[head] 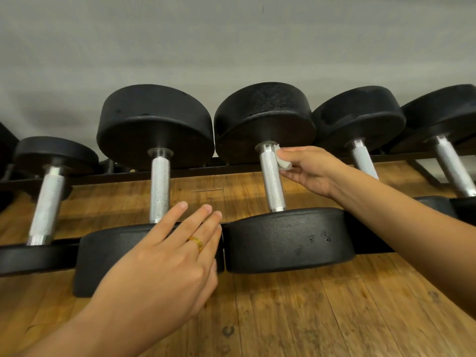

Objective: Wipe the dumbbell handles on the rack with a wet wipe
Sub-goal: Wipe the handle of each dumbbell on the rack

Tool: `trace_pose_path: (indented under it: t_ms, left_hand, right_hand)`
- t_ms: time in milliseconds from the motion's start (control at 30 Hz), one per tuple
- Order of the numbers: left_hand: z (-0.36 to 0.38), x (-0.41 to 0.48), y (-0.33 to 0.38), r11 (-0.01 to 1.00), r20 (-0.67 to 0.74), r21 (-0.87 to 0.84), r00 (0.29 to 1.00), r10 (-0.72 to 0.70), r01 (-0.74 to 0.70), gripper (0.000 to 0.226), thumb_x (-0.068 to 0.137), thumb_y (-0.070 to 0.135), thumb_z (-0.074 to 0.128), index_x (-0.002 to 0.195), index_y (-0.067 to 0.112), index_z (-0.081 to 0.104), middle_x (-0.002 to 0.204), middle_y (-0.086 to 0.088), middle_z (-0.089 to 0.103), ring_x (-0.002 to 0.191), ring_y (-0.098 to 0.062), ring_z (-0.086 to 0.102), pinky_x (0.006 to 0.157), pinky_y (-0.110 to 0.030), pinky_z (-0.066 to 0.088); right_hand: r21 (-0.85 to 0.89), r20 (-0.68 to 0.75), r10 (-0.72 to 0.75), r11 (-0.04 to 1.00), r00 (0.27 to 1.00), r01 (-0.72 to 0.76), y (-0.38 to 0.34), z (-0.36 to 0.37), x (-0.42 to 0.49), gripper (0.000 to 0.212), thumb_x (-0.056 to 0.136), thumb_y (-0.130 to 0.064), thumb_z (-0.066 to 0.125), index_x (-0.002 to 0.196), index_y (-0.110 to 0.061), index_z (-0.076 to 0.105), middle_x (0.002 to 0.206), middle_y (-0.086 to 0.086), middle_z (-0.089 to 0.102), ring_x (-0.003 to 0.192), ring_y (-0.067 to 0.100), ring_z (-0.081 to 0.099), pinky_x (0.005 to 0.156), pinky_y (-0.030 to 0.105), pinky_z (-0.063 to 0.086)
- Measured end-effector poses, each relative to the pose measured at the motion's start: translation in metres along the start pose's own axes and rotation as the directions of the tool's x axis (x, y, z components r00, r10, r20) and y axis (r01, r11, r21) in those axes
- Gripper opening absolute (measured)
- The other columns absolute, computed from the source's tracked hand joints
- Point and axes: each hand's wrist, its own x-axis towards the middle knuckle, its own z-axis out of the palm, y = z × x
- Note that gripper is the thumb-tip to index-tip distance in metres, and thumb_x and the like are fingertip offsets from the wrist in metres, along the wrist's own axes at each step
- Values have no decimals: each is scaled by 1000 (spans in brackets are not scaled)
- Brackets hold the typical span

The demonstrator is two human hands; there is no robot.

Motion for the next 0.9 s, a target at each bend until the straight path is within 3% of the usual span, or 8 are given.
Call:
trace_pose_path:
  t_ms: [133, 233, 367, 567, 767, 900]
  left_hand:
    - [-1, 0, 1, 1000, -8, 14, 1000, 5, -4, 56, 98, 34, 37, 130, -4, 64, 139, -21, 61, 135, -36, 56, 117, -55, 27]
    - [4, -2, -1, 1000, 5, 10, 1000, 15, -15, 56, 98, 34, 38, 130, -3, 64, 140, -21, 61, 136, -36, 55, 117, -56, 27]
    - [3, 0, 0, 1000, -7, 14, 1000, 18, -18, 56, 95, 34, 39, 128, -2, 67, 139, -20, 62, 134, -36, 57, 116, -57, 28]
    - [2, 0, 1, 1000, -11, 15, 1000, 4, -4, 55, 97, 32, 39, 128, -3, 66, 138, -21, 63, 134, -36, 57, 116, -56, 28]
    - [1, 1, 1, 1000, -20, 1, 1000, 7, -7, 54, 96, 32, 39, 127, -3, 66, 137, -20, 64, 132, -35, 59, 116, -56, 27]
    - [3, 0, 1, 1000, -30, 3, 1000, 10, -10, 54, 97, 33, 39, 127, -3, 67, 137, -20, 64, 132, -35, 59, 115, -55, 28]
  right_hand:
    - [-130, 25, -30, 991, 999, 33, 6, -10, -2, 23, 93, -12, 67, 115, -7, 71, 93, 6, 76, 71, 9, 62, 52, 19, 41]
    - [-195, 5, -78, 978, 997, 77, 15, -13, -6, 23, 89, -7, 71, 112, -1, 72, 91, 10, 74, 71, 14, 59, 49, 19, 41]
    - [-249, -108, -177, 957, 978, 146, 3, -2, 7, 15, 87, -6, 74, 102, -6, 75, 95, 10, 76, 81, 19, 62, 57, 22, 47]
    - [-291, 9, -89, 953, 996, 88, 10, -16, -6, 19, 89, -3, 71, 108, -1, 72, 98, 12, 76, 68, 9, 64, 54, 19, 49]
    - [-277, 2, -127, 953, 992, 123, 5, -11, 1, 20, 92, -3, 67, 111, -3, 71, 106, 11, 75, 93, 19, 72, 80, 30, 58]
    - [-269, 98, -65, 959, 993, 90, 14, -21, -7, 21, 92, 1, 65, 112, 2, 71, 105, 14, 75, 88, 17, 72, 79, 29, 60]
